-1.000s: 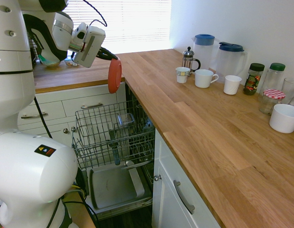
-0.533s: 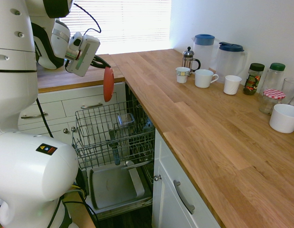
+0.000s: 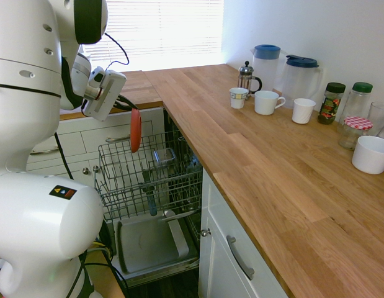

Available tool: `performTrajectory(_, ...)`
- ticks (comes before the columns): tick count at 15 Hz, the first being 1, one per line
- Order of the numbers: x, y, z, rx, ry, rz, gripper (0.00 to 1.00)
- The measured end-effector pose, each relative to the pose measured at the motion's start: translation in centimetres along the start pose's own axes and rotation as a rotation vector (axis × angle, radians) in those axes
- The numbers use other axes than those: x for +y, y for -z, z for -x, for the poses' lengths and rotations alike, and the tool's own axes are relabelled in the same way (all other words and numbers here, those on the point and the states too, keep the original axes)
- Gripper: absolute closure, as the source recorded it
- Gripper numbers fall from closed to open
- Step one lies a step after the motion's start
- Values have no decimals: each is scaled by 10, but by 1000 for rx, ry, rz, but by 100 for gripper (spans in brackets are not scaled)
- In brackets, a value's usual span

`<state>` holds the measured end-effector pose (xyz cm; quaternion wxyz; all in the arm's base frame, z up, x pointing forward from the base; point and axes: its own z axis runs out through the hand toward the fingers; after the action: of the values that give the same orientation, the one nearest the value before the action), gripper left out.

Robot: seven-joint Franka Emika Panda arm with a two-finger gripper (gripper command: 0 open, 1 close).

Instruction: Put the plate in the dishwasher

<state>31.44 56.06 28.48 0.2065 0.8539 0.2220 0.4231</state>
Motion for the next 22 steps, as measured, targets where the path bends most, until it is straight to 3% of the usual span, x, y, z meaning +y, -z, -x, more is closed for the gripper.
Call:
performTrajectory(13,-46,-65,22,-144,168,-48,100)
performTrajectory(16,-52,-69,19,-155,166,-44,100)
performTrajectory(22,-98,-52,23,-125,277,-65,100)
